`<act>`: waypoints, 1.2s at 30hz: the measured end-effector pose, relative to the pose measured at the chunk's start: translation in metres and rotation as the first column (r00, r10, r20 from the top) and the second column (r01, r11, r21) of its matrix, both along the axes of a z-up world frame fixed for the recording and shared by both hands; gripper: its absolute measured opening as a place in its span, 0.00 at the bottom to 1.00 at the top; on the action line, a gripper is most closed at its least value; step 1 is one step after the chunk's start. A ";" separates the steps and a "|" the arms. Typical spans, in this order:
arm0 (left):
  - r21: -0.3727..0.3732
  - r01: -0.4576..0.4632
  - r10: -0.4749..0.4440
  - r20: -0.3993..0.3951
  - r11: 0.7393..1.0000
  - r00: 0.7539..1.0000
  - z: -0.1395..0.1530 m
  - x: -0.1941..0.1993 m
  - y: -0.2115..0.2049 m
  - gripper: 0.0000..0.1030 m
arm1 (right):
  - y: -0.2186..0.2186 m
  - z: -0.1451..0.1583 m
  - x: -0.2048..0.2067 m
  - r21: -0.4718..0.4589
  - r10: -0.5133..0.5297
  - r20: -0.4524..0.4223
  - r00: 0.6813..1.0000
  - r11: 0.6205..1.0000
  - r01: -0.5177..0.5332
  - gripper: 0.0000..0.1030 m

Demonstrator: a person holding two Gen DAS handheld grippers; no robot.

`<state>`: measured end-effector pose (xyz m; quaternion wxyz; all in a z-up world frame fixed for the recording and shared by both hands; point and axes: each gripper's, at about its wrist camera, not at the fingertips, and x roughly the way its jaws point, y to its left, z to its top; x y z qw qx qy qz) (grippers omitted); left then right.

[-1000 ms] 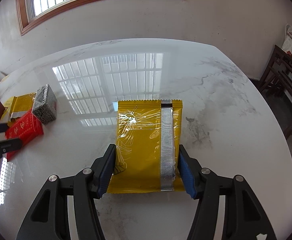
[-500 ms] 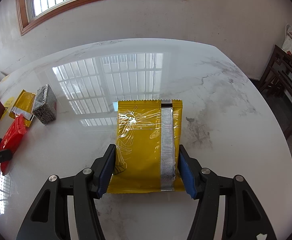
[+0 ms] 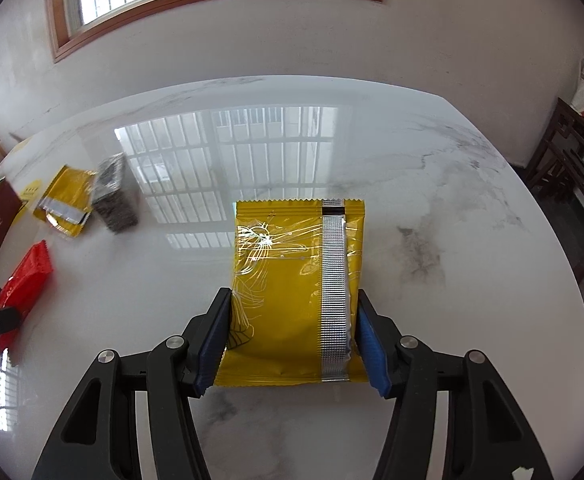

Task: Organize snacks
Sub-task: 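Grasp the red packet with gold characters using the left tool, then carry the red packet over the gold tin and lower it with the left tool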

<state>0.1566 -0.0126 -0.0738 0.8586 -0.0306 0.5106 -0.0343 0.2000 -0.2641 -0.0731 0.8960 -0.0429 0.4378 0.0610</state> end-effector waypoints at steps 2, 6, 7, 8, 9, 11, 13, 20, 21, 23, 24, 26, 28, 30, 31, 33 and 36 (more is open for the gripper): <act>0.003 0.006 -0.006 0.004 1.000 1.000 0.002 -0.004 -0.001 0.49 | 0.005 0.000 -0.001 -0.002 0.009 0.000 1.000 1.000 -0.009 0.53; -0.007 0.024 -0.024 0.020 1.000 1.000 0.010 -0.013 -0.004 0.48 | 0.010 0.000 -0.003 -0.004 0.018 0.000 1.000 1.000 -0.018 0.53; -0.011 0.027 -0.027 0.024 1.000 0.999 0.012 -0.015 -0.004 0.48 | 0.010 0.000 -0.003 -0.002 0.018 -0.001 1.000 1.000 -0.018 0.53; -0.014 0.028 -0.027 0.028 1.000 0.999 0.015 -0.016 -0.004 0.47 | 0.010 0.000 -0.003 -0.001 0.018 -0.001 1.000 1.000 -0.018 0.53; -0.019 0.031 -0.031 0.031 0.999 0.999 0.019 -0.019 -0.004 0.47 | 0.009 0.000 -0.004 -0.001 0.018 0.000 1.000 1.000 -0.018 0.53; -0.028 0.035 -0.034 0.041 0.999 0.999 0.025 -0.023 -0.003 0.47 | 0.007 0.000 -0.003 0.000 0.019 -0.001 1.000 1.000 -0.019 0.53; -0.031 0.033 -0.031 0.052 0.999 0.998 0.030 -0.025 -0.001 0.46 | 0.008 0.000 -0.003 -0.001 0.018 -0.001 1.000 1.000 -0.018 0.53; -0.044 0.028 -0.026 0.043 0.999 0.999 0.036 -0.033 0.005 0.46 | 0.008 0.000 -0.003 -0.001 0.018 -0.001 1.000 1.000 -0.018 0.53; -0.042 0.028 -0.026 0.043 0.999 0.999 0.036 -0.035 0.006 0.46 | 0.008 0.000 -0.003 -0.001 0.018 -0.001 1.000 1.000 -0.018 0.53; -0.040 0.027 -0.025 0.046 0.999 0.999 0.036 -0.038 0.007 0.46 | 0.007 0.000 -0.003 0.000 0.018 -0.001 1.000 1.000 -0.018 0.53; -0.040 0.028 -0.027 0.045 0.999 0.999 0.037 -0.039 0.007 0.46 | 0.008 0.000 -0.003 0.000 0.018 -0.001 1.000 1.000 -0.018 0.53; -0.047 0.027 -0.025 0.049 0.999 0.998 0.040 -0.041 0.009 0.46 | 0.008 0.000 -0.003 0.000 0.018 -0.001 1.000 1.000 -0.018 0.53; -0.043 0.031 -0.028 0.060 0.999 0.998 0.043 -0.042 0.009 0.46 | 0.008 0.000 -0.003 -0.001 0.018 -0.001 1.000 1.000 -0.018 0.53; -0.034 0.040 -0.037 0.075 0.999 0.996 0.048 -0.042 0.007 0.46 | 0.008 0.000 -0.003 -0.001 0.018 -0.001 1.000 1.000 -0.018 0.53; -0.035 0.038 -0.035 0.079 0.999 0.996 0.050 -0.042 0.006 0.46 | 0.008 0.000 -0.003 0.000 0.018 -0.001 1.000 1.000 -0.018 0.53; -0.044 0.042 -0.038 0.090 0.998 0.995 0.056 -0.043 0.008 0.46 | 0.008 0.000 -0.003 0.000 0.018 -0.001 1.000 1.000 -0.018 0.53; -0.037 0.035 -0.031 0.114 0.999 0.993 0.067 -0.044 0.012 0.46 | 0.008 0.000 -0.003 0.001 0.018 -0.001 1.000 1.000 -0.018 0.53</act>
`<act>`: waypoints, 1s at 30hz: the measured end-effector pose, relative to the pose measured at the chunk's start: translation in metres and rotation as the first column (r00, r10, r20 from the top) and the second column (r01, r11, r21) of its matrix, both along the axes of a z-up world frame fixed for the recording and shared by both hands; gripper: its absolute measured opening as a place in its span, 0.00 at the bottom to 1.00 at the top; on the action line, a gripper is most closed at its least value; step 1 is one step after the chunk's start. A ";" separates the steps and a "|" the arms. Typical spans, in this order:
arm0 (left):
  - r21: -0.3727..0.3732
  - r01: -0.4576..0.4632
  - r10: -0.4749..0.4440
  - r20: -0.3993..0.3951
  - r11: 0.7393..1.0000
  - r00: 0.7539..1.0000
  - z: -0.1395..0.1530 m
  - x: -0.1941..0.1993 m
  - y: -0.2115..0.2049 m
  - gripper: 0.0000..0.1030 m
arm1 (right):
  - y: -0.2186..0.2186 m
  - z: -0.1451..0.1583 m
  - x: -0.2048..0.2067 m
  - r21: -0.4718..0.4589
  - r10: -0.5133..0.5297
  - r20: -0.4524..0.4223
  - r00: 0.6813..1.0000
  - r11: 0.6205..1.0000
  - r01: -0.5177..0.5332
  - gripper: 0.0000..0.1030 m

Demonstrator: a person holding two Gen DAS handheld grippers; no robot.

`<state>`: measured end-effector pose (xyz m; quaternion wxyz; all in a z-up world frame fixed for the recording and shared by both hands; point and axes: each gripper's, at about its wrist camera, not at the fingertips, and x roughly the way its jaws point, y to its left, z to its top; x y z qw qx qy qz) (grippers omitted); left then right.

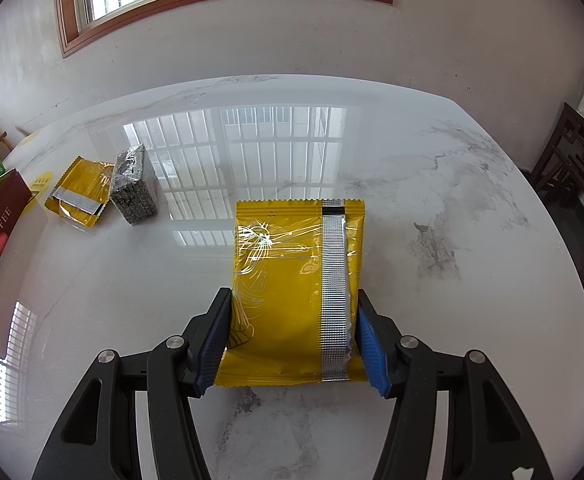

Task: Organize snacks
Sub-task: 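Carry the red packet over the gold tin and lower it with the left tool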

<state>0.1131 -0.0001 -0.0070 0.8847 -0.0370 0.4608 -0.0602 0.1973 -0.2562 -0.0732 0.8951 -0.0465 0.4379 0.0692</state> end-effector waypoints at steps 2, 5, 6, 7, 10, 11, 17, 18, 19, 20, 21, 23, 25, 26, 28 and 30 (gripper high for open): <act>0.000 -0.012 0.012 0.013 1.000 1.000 0.007 0.000 0.007 0.46 | 0.000 0.000 0.000 0.000 0.000 0.000 1.000 1.000 0.000 0.53; 0.011 -0.037 0.037 0.037 0.999 0.999 0.019 -0.001 0.022 0.46 | 0.000 0.000 0.000 0.000 0.000 0.000 1.000 1.000 0.000 0.53; 0.017 -0.047 0.046 0.046 0.999 0.998 0.024 -0.002 0.029 0.46 | 0.000 0.000 0.000 0.000 0.000 0.000 1.000 1.000 0.000 0.53; 0.022 -0.055 0.054 0.052 0.998 0.997 0.027 -0.002 0.034 0.46 | 0.000 0.000 0.000 0.000 0.000 0.000 1.000 1.000 0.000 0.53; 0.039 -0.106 0.103 0.072 0.994 0.992 0.037 -0.003 0.059 0.46 | 0.000 0.000 0.000 0.000 0.000 0.000 1.000 1.000 0.000 0.54; 0.049 -0.126 0.122 0.079 0.991 0.989 0.040 -0.003 0.068 0.46 | 0.000 0.000 0.000 0.000 -0.001 0.000 1.000 1.000 0.001 0.54; 0.110 -0.239 0.230 0.086 0.965 0.969 0.042 -0.004 0.125 0.46 | 0.000 0.000 0.000 0.000 -0.001 0.000 1.000 1.000 0.001 0.54; 0.120 -0.260 0.251 0.084 0.958 0.964 0.040 -0.004 0.137 0.46 | 0.000 0.000 0.000 0.000 -0.001 0.000 1.000 1.000 0.001 0.54; 0.126 -0.274 0.265 0.081 0.954 0.961 0.038 -0.004 0.145 0.46 | 0.000 0.000 0.000 0.000 -0.001 0.000 1.000 1.000 0.001 0.54; 0.132 -0.293 0.286 0.072 0.947 0.956 0.034 -0.002 0.155 0.46 | 0.000 0.000 0.000 0.000 -0.001 0.000 1.000 1.000 0.001 0.54; 0.134 -0.303 0.297 0.065 0.944 0.953 0.032 -0.001 0.161 0.46 | 0.000 0.000 0.000 0.000 -0.001 0.000 1.000 1.000 0.001 0.54; 0.134 -0.328 0.325 0.047 0.935 0.945 0.025 0.000 0.178 0.46 | 0.000 0.000 0.000 0.000 -0.001 0.000 1.000 1.000 0.001 0.54; 0.142 -0.345 0.343 0.037 0.928 0.938 0.017 0.005 0.190 0.46 | 0.000 0.000 0.000 0.000 -0.001 0.000 1.000 1.000 0.001 0.54; 0.146 -0.348 0.347 0.031 0.926 0.937 0.013 0.007 0.196 0.46 | 0.000 0.000 0.000 -0.001 -0.001 0.000 1.000 1.000 0.001 0.54; 0.151 -0.347 0.347 0.026 0.926 0.937 0.007 0.013 0.202 0.46 | 0.000 0.000 0.000 0.000 -0.001 0.000 1.000 1.000 0.001 0.53; 0.170 -0.354 0.357 0.017 0.919 0.934 0.000 0.020 0.207 0.46 | 0.000 0.000 0.000 0.000 -0.001 0.000 1.000 1.000 0.001 0.53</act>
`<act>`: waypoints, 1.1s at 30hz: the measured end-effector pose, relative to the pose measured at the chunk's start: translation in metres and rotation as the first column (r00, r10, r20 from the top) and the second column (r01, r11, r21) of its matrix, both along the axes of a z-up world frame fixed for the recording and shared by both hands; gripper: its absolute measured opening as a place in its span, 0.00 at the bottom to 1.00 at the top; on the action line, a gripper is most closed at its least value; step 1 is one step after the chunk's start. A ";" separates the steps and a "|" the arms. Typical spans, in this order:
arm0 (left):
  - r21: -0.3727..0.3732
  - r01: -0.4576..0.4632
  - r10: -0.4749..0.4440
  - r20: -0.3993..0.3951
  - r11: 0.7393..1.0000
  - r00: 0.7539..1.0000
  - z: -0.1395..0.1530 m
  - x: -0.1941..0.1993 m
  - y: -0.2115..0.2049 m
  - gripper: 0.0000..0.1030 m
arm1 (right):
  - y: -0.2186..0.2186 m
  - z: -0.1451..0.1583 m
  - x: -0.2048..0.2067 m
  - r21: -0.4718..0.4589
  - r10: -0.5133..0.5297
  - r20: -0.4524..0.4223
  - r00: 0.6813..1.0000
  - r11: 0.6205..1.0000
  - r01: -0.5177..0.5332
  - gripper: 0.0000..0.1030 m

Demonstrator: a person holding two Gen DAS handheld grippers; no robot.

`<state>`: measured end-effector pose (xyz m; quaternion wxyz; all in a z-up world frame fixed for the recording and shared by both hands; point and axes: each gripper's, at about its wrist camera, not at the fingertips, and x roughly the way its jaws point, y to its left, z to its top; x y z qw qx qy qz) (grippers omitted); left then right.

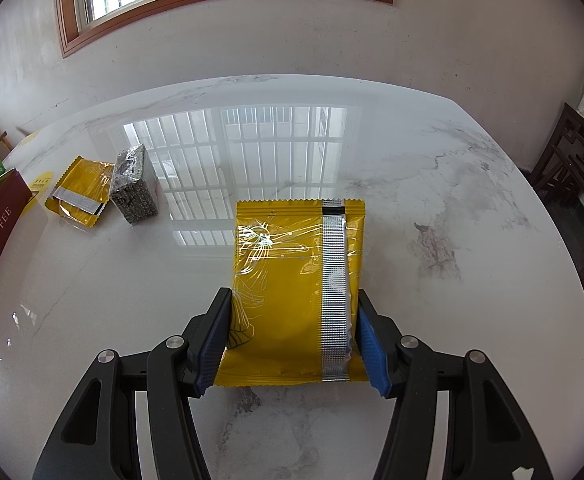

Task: Organize snacks
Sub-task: 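Carry the red packet over the gold tin and lower it with the left tool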

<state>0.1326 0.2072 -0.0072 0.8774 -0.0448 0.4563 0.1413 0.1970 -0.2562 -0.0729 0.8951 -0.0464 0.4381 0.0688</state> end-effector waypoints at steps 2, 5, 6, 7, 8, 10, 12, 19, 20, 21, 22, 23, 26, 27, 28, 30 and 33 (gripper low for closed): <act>0.003 -0.012 0.012 -0.015 1.000 1.000 -0.008 0.005 0.005 0.46 | 0.000 0.000 0.000 0.000 0.000 0.000 1.000 1.000 0.000 0.53; 0.000 -0.022 0.022 -0.038 1.000 0.999 -0.019 0.013 0.011 0.46 | 0.000 0.000 0.000 0.001 0.000 0.000 1.000 1.000 0.000 0.54; 0.002 -0.028 0.028 -0.049 1.000 0.998 -0.024 0.015 0.014 0.46 | 0.000 0.000 0.000 0.001 -0.001 0.000 1.000 1.000 0.001 0.54; 0.000 -0.033 0.033 -0.054 0.999 0.998 -0.027 0.016 0.015 0.46 | 0.000 0.000 0.000 0.001 -0.001 0.000 1.000 1.000 0.001 0.54; -0.007 -0.035 0.035 -0.055 0.999 0.998 -0.030 0.017 0.018 0.46 | -0.001 0.000 0.001 0.001 -0.001 0.000 1.000 1.000 0.001 0.54; -0.012 -0.036 0.035 -0.047 0.999 0.998 -0.032 0.017 0.018 0.46 | -0.001 0.000 0.001 0.001 -0.002 -0.001 1.000 1.000 0.002 0.54; -0.020 -0.039 0.038 -0.045 0.999 0.998 -0.032 0.017 0.019 0.46 | 0.000 -0.001 0.001 0.002 -0.005 -0.001 1.000 1.000 0.005 0.55; -0.044 -0.045 0.043 -0.053 0.998 0.998 -0.030 0.015 0.020 0.52 | 0.002 -0.001 0.001 0.001 -0.009 -0.001 1.000 1.000 0.009 0.55; -0.045 -0.047 0.045 -0.047 0.998 0.998 -0.029 0.014 0.020 0.54 | 0.002 -0.001 0.001 0.001 -0.009 -0.001 1.000 1.000 0.009 0.55; -0.041 -0.047 0.045 -0.044 0.998 0.998 -0.028 0.013 0.019 0.61 | 0.002 -0.001 0.001 0.001 -0.009 -0.001 1.000 1.000 0.009 0.55; -0.043 -0.041 0.039 -0.040 0.998 0.998 -0.027 0.011 0.018 0.65 | 0.002 -0.001 0.001 0.001 -0.009 -0.001 1.000 1.000 0.009 0.55; -0.047 -0.037 0.035 -0.036 0.998 0.999 -0.025 0.009 0.016 0.67 | 0.002 -0.001 0.001 0.001 -0.009 -0.001 1.000 1.000 0.009 0.55; -0.019 -0.027 0.026 -0.017 0.999 1.000 -0.019 0.003 0.010 0.68 | 0.002 -0.001 0.001 0.001 -0.009 -0.001 1.000 1.000 0.009 0.55; -0.014 -0.020 0.020 -0.011 1.000 1.000 -0.017 0.001 0.008 0.68 | 0.002 -0.001 0.001 0.001 -0.009 -0.001 1.000 1.000 0.009 0.55; -0.014 -0.019 0.019 -0.009 1.000 1.000 -0.016 -0.001 0.007 0.68 | 0.002 -0.001 0.001 0.000 -0.009 -0.001 1.000 1.000 0.009 0.55; -0.022 -0.015 0.015 0.000 1.000 1.000 -0.013 -0.006 0.005 0.68 | 0.002 -0.001 0.000 0.000 -0.010 -0.001 1.000 1.000 0.010 0.55; -0.015 -0.020 0.020 0.015 1.000 1.000 -0.010 -0.017 0.002 0.68 | 0.002 -0.001 0.001 -0.002 -0.012 -0.001 1.000 1.000 0.012 0.55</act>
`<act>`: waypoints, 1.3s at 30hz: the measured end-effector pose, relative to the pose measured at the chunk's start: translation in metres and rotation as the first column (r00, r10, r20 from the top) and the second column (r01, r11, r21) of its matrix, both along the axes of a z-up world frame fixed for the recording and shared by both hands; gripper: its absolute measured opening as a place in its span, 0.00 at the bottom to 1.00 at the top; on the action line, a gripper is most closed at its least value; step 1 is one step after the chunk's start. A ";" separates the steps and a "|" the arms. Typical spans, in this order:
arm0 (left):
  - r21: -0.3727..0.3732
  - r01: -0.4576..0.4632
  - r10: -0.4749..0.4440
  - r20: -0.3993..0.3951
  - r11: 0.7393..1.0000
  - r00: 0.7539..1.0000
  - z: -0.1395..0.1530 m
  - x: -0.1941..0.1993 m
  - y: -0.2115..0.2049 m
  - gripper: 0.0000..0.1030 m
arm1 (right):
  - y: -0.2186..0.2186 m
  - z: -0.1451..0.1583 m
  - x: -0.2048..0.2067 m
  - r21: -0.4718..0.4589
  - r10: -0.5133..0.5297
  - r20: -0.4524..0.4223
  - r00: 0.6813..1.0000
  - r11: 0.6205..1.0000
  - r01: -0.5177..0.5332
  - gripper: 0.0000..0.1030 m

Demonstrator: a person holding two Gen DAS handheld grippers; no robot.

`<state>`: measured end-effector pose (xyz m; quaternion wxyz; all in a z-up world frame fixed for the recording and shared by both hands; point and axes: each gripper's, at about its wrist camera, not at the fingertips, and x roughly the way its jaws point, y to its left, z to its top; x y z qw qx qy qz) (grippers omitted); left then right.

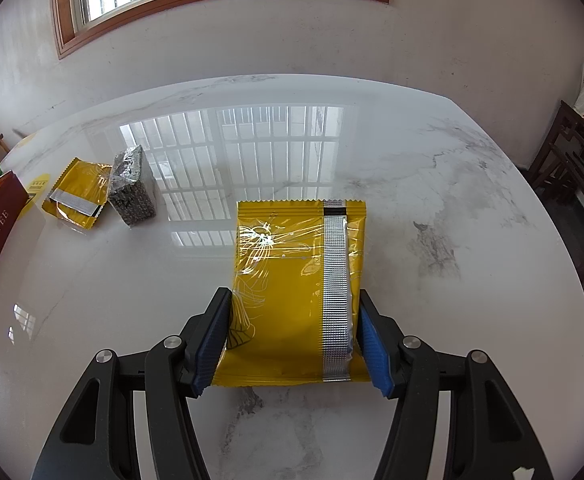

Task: Organize snacks
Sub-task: 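Carry the red packet over the gold tin and lower it with the left tool, then carry the yellow silver-striped bag into the tin and open the right tool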

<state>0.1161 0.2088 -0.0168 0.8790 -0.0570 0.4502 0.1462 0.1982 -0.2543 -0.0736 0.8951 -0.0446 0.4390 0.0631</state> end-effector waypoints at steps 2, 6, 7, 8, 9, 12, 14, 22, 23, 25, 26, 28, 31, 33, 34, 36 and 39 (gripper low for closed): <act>0.018 0.001 -0.001 0.003 1.000 1.000 0.002 -0.007 -0.005 0.69 | 0.000 0.000 0.000 -0.001 -0.001 0.000 1.000 1.000 0.001 0.55; 0.069 0.000 0.000 0.006 0.998 1.000 0.004 -0.021 -0.014 0.70 | 0.000 0.000 0.000 -0.002 -0.003 0.001 1.000 1.000 0.003 0.54; 0.074 0.000 0.000 0.005 0.997 1.000 0.005 -0.024 -0.015 0.70 | 0.000 0.000 -0.001 -0.002 -0.005 0.001 1.000 1.000 0.005 0.54; 0.082 -0.001 0.001 0.006 0.997 1.000 0.006 -0.027 -0.017 0.70 | 0.000 0.000 -0.001 -0.003 -0.008 0.002 1.000 1.000 0.008 0.53; 0.088 -0.006 0.005 0.009 0.996 1.000 0.007 -0.030 -0.018 0.70 | 0.001 0.000 -0.001 -0.005 -0.009 0.002 1.000 1.000 0.009 0.53; 0.110 -0.016 0.014 0.024 0.994 1.000 0.010 -0.042 -0.024 0.70 | 0.001 -0.001 -0.003 -0.001 -0.026 0.003 1.000 1.000 0.026 0.52; 0.112 -0.027 0.023 0.037 0.993 0.999 0.011 -0.048 -0.028 0.71 | 0.002 0.000 -0.006 0.000 -0.037 0.003 0.999 0.999 0.037 0.51; 0.061 -0.097 0.093 0.073 0.993 0.993 0.010 -0.074 -0.032 0.72 | 0.013 0.001 -0.015 -0.010 -0.052 0.006 0.999 0.999 0.052 0.51; 0.062 -0.107 0.102 0.078 0.992 0.992 0.011 -0.078 -0.031 0.72 | 0.015 0.003 -0.017 -0.003 -0.047 0.005 0.999 0.999 0.048 0.51; 0.072 -0.128 0.122 0.087 0.989 0.989 0.012 -0.085 -0.029 0.72 | 0.019 0.007 -0.022 0.003 -0.042 0.012 0.999 0.999 0.042 0.51; 0.075 -0.135 0.128 0.093 0.988 0.987 0.013 -0.088 -0.027 0.72 | 0.021 0.009 -0.024 0.011 -0.037 0.013 0.999 0.999 0.036 0.51; 0.078 -0.146 0.138 0.104 0.986 0.985 0.014 -0.094 -0.025 0.73 | 0.027 0.016 -0.029 0.018 -0.025 0.027 0.999 1.000 0.025 0.51; 0.082 -0.166 0.157 0.112 0.983 0.981 0.013 -0.101 -0.022 0.74 | 0.046 0.034 -0.038 0.031 0.034 0.056 0.998 0.999 -0.036 0.51; 0.076 -0.174 0.165 0.113 0.982 0.980 0.013 -0.105 -0.020 0.74 | 0.065 0.046 -0.045 0.033 0.093 0.074 0.993 0.995 -0.096 0.51; 0.071 -0.174 0.165 0.113 0.982 0.980 0.012 -0.106 -0.020 0.75 | 0.073 0.050 -0.048 0.033 0.116 0.078 0.990 0.992 -0.119 0.51; 0.060 -0.171 0.163 0.119 0.983 0.979 0.012 -0.110 -0.018 0.75 | 0.102 0.062 -0.056 0.026 0.196 0.092 0.976 0.980 -0.199 0.51; 0.062 -0.165 0.156 0.125 0.984 0.980 0.015 -0.113 -0.017 0.75 | 0.144 0.074 -0.067 0.023 0.305 0.104 0.946 0.951 -0.309 0.51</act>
